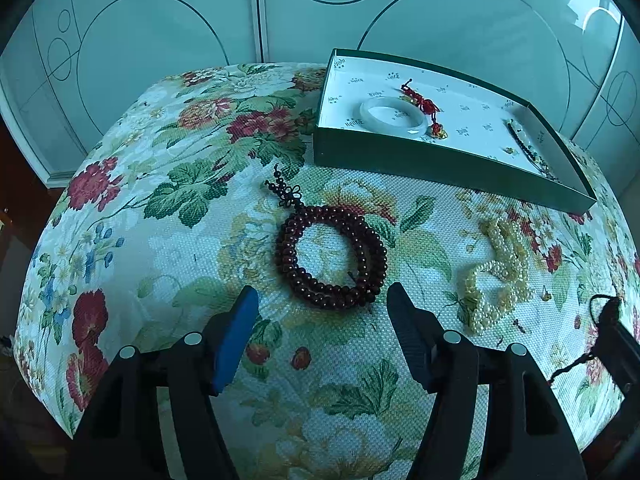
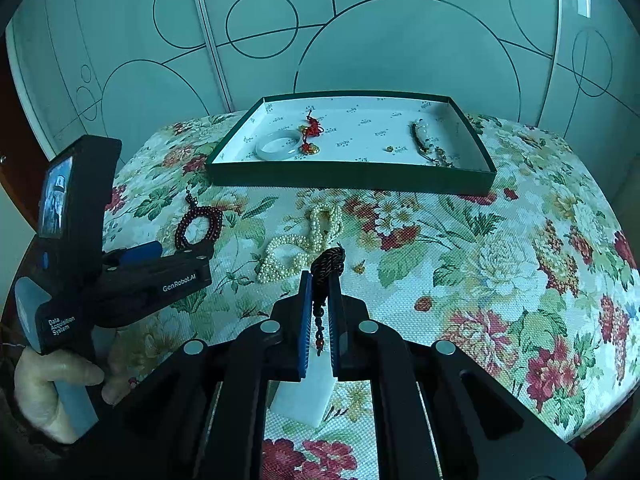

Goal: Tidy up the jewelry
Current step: 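Grasp the dark red bead mala with the left gripper while the right gripper holds the jade plaque cord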

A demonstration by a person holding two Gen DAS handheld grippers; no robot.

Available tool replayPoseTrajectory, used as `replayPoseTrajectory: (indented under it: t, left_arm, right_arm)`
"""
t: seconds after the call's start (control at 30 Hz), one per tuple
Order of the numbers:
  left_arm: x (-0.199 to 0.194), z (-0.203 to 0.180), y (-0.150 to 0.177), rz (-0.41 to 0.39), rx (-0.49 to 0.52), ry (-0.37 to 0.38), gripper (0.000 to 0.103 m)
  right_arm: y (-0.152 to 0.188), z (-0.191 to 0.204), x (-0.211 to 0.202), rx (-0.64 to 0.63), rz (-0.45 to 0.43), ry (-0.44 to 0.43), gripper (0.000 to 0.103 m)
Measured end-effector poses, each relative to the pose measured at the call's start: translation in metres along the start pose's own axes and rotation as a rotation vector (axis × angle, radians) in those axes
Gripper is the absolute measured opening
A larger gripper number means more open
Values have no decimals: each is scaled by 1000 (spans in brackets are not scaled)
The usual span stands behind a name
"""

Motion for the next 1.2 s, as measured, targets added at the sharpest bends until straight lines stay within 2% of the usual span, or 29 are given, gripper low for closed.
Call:
replayPoseTrajectory:
  t: [0.47, 0.83, 0.93, 1.1, 1.17, 1.2]
  left_arm:
    - [9, -3, -12, -10, 12, -13, 66]
    - [16, -7, -23, -48, 40, -38, 66]
    - [16, -7, -26, -68, 44, -42, 53]
    - [15, -6, -29, -80, 57, -44, 25]
    - [15, -4, -30, -82, 54, -45, 17]
    - [15, -4, -30, -82, 49, -39, 17]
  right_arm:
    - [-42, 5, -4, 13, -84, -20, 8]
    - [-71, 6, -5, 28, -131, -30, 8]
    - [-78, 5, -4, 37, -139, -32, 8]
    - [-91, 3, -3, 55, -154, -38, 8]
    - [-95, 3, -4, 56, -160, -38, 8]
    - [-97, 3, -3, 56, -162, -38, 8]
Point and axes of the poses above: each gripper's, at about its wrist camera, not at the fingertips, and x roughly the way its jaws point, z to its left, y to its underside, the point moved 6 cm from there along x, roughly the way its jaws point, and after that the axes turned 13 degrees about x, right-handed, at the moved point
